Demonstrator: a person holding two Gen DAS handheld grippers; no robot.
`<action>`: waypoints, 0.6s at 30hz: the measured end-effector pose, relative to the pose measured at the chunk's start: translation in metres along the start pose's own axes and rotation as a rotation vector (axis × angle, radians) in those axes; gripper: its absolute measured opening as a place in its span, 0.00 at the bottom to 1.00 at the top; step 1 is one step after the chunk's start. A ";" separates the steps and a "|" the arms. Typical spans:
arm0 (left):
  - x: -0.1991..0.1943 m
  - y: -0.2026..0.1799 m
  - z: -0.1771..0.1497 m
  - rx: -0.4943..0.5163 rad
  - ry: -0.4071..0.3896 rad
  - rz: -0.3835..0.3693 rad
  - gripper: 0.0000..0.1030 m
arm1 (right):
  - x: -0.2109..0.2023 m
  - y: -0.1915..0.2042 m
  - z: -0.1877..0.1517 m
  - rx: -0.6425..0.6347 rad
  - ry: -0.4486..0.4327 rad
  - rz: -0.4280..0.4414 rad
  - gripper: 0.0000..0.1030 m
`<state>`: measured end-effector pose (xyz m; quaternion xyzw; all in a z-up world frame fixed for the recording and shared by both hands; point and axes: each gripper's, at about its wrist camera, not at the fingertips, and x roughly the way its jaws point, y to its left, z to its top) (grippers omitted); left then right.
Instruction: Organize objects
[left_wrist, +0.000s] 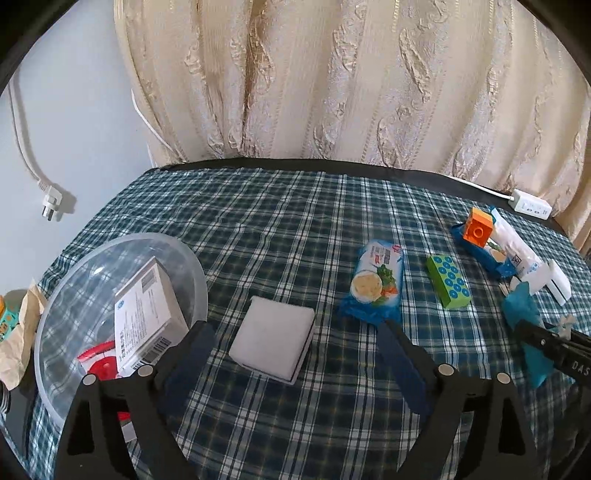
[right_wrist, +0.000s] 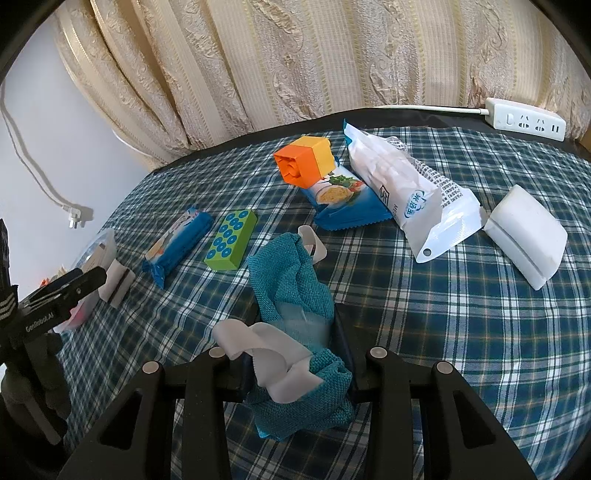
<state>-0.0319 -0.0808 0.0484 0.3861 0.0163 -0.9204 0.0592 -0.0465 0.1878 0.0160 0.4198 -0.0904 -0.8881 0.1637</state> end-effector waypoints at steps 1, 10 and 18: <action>0.000 0.002 -0.002 -0.002 0.003 -0.002 0.93 | 0.000 0.000 0.000 0.000 0.000 0.000 0.37; 0.006 0.018 -0.016 -0.019 0.017 -0.034 0.94 | 0.000 -0.001 0.000 -0.001 0.000 0.001 0.37; 0.023 0.011 -0.005 0.049 0.010 0.021 0.94 | -0.001 -0.001 0.000 -0.001 0.000 0.003 0.37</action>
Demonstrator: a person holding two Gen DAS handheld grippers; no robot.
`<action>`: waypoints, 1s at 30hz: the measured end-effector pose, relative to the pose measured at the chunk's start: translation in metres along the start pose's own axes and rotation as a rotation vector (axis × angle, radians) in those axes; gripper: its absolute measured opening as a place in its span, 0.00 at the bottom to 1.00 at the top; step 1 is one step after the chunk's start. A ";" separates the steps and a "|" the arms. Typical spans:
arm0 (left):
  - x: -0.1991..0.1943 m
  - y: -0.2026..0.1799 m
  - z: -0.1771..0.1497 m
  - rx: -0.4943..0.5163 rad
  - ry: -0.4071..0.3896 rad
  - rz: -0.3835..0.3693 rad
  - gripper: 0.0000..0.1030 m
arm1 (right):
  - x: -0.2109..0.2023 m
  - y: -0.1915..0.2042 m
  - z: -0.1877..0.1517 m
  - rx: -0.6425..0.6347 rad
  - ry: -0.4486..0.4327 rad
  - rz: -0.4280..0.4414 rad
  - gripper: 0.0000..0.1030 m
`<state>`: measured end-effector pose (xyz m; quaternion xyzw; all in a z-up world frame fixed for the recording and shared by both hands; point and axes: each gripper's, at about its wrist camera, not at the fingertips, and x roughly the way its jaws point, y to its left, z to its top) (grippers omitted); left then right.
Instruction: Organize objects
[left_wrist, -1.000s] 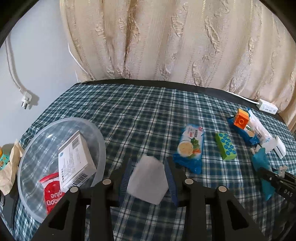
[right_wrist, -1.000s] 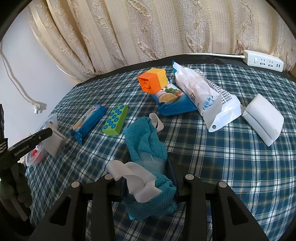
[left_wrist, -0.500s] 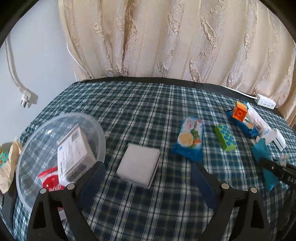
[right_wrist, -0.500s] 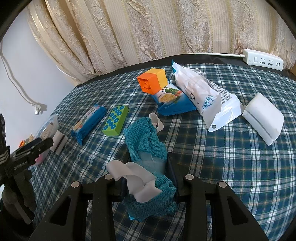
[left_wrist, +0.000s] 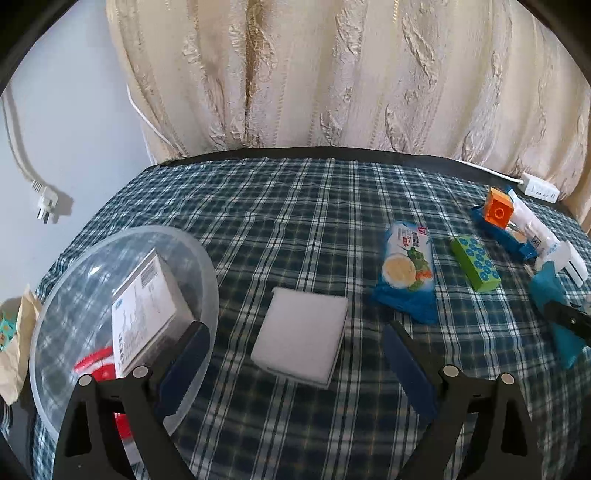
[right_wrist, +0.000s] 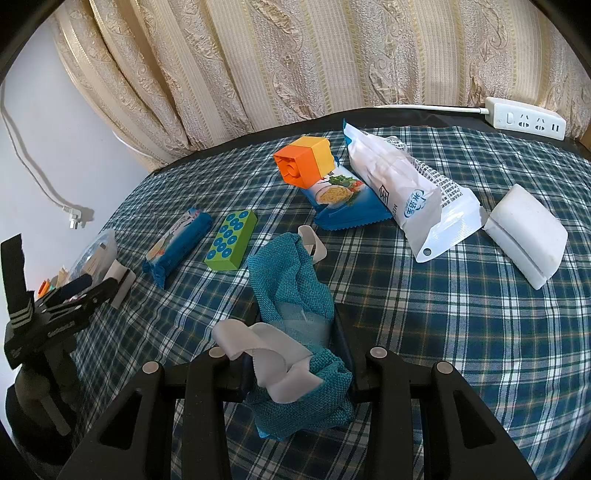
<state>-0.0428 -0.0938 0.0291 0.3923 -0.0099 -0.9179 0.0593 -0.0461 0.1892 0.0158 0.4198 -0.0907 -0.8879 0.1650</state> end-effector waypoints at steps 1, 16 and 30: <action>0.002 -0.002 0.002 0.011 0.002 0.004 0.94 | 0.000 0.000 0.000 0.000 0.000 0.000 0.37; 0.006 -0.005 0.004 0.008 0.056 -0.223 0.94 | 0.000 -0.001 0.000 0.000 0.000 0.002 0.37; 0.026 -0.005 0.009 0.054 0.072 -0.065 0.86 | -0.001 -0.001 0.000 0.001 0.000 0.003 0.37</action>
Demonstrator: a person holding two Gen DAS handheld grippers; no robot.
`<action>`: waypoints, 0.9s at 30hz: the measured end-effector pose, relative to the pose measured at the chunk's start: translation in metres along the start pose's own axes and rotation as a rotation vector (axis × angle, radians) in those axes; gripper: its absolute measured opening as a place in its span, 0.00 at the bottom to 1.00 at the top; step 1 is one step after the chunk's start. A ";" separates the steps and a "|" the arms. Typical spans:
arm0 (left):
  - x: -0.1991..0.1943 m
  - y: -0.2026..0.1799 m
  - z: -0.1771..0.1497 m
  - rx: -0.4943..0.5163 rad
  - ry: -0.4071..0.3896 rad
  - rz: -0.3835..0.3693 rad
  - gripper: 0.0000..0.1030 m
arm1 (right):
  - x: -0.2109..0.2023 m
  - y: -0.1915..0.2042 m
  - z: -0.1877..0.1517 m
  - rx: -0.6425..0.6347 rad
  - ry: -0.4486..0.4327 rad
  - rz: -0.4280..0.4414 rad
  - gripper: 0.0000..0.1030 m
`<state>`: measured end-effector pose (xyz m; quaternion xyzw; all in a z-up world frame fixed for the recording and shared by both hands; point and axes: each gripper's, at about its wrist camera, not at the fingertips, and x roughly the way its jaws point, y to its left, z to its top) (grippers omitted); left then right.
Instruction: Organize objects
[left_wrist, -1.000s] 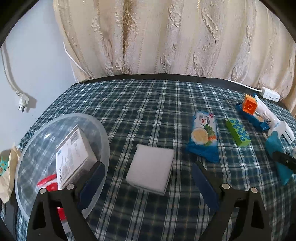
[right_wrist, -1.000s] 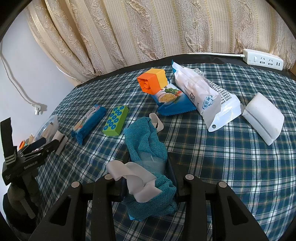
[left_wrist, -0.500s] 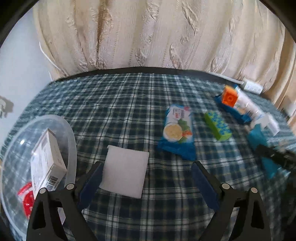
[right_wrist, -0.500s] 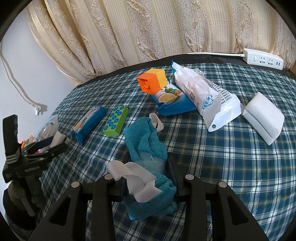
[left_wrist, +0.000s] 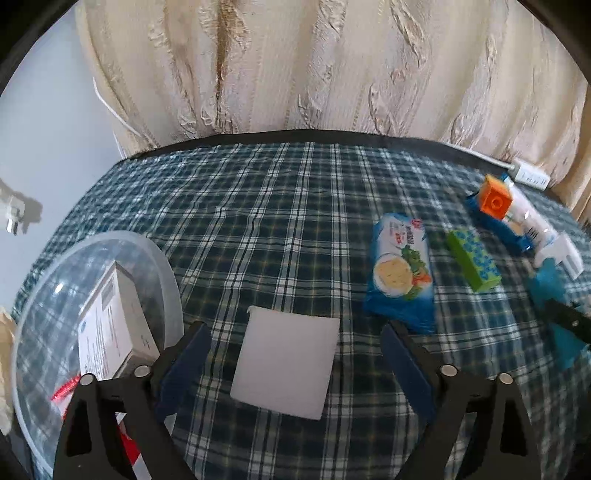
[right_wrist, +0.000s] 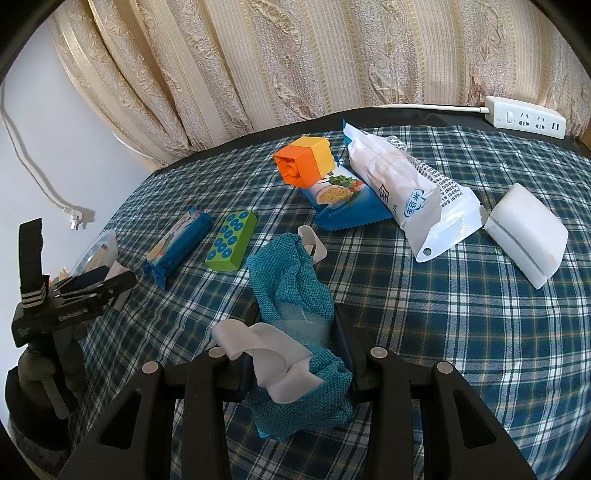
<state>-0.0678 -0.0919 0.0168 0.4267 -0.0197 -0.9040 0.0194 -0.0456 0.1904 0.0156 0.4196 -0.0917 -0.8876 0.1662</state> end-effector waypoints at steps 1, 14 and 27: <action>0.002 -0.003 0.000 0.016 0.002 0.014 0.78 | 0.000 0.000 0.000 0.000 0.000 0.000 0.37; 0.000 0.001 -0.003 0.004 0.019 0.006 0.49 | 0.000 0.000 0.000 0.000 0.000 0.001 0.37; -0.022 0.001 -0.006 -0.029 -0.038 0.023 0.49 | 0.000 0.001 0.001 0.001 0.000 0.003 0.37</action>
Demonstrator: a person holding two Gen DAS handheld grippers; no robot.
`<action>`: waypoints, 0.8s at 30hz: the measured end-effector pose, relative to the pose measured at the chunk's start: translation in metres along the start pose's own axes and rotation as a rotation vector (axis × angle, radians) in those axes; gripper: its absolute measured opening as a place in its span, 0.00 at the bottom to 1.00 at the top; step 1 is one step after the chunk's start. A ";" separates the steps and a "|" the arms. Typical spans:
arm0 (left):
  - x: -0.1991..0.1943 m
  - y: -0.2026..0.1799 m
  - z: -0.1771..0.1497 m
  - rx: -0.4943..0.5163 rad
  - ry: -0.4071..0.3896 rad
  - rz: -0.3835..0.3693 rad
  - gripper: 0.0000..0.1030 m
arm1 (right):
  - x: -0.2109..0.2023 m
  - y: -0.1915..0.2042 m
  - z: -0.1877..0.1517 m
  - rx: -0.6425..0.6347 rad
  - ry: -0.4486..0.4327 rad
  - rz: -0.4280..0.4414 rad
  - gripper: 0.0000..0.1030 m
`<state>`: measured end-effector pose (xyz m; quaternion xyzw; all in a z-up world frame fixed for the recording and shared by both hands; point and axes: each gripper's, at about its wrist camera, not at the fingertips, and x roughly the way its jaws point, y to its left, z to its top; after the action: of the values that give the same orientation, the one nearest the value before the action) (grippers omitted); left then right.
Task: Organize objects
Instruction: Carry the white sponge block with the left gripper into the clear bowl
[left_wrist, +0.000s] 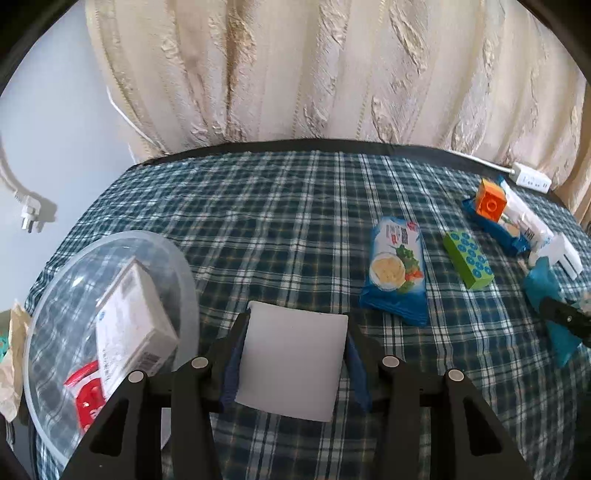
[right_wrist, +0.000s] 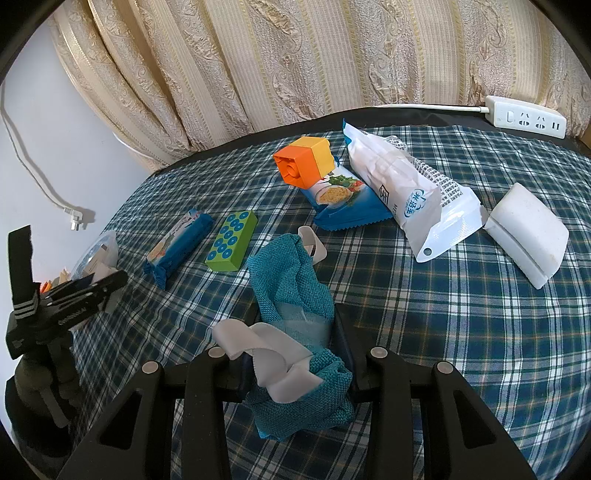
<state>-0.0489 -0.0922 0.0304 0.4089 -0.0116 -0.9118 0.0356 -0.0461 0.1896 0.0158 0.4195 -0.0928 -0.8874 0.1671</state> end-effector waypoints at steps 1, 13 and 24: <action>-0.003 0.002 0.000 -0.006 -0.008 0.004 0.49 | 0.000 0.000 0.000 0.000 0.000 0.000 0.37; -0.029 0.056 -0.005 -0.164 -0.071 0.070 0.49 | 0.002 0.007 -0.001 -0.023 0.006 -0.005 0.37; -0.045 0.107 -0.014 -0.262 -0.104 0.157 0.49 | 0.002 0.007 -0.001 -0.023 0.005 -0.003 0.37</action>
<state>-0.0027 -0.1957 0.0594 0.3510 0.0738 -0.9198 0.1592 -0.0446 0.1828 0.0160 0.4201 -0.0817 -0.8875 0.1709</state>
